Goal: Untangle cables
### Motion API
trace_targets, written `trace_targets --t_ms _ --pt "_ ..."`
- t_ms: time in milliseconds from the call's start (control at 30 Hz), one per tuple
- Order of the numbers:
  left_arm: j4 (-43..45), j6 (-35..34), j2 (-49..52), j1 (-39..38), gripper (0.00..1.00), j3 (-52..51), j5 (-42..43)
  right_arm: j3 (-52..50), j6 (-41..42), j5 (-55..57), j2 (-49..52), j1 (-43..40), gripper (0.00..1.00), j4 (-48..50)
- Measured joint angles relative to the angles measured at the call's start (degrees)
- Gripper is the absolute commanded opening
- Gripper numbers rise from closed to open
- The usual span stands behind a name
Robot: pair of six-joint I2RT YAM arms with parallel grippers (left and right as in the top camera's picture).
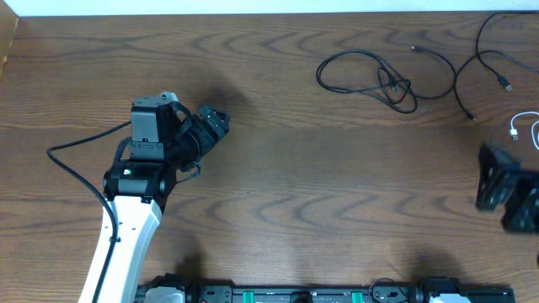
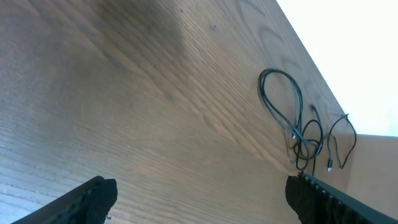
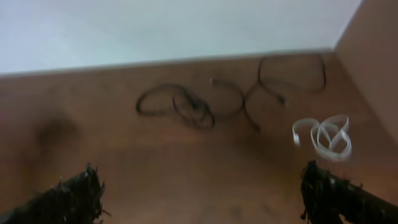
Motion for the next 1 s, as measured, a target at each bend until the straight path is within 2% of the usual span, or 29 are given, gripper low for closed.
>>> trace_targets --t_ms 200,633,1000 --pt "0.0 0.0 0.0 0.0 0.92 0.0 0.0 -0.1 0.0 -0.1 -0.7 0.0 0.99 -12.6" --pt "0.0 0.0 0.0 0.0 0.92 0.0 0.0 -1.0 0.3 -1.3 -0.8 0.0 0.99 -13.0" --pt "0.0 0.0 0.0 0.0 0.92 0.0 0.0 -14.0 0.2 -2.6 -4.5 0.0 0.99 -7.3"
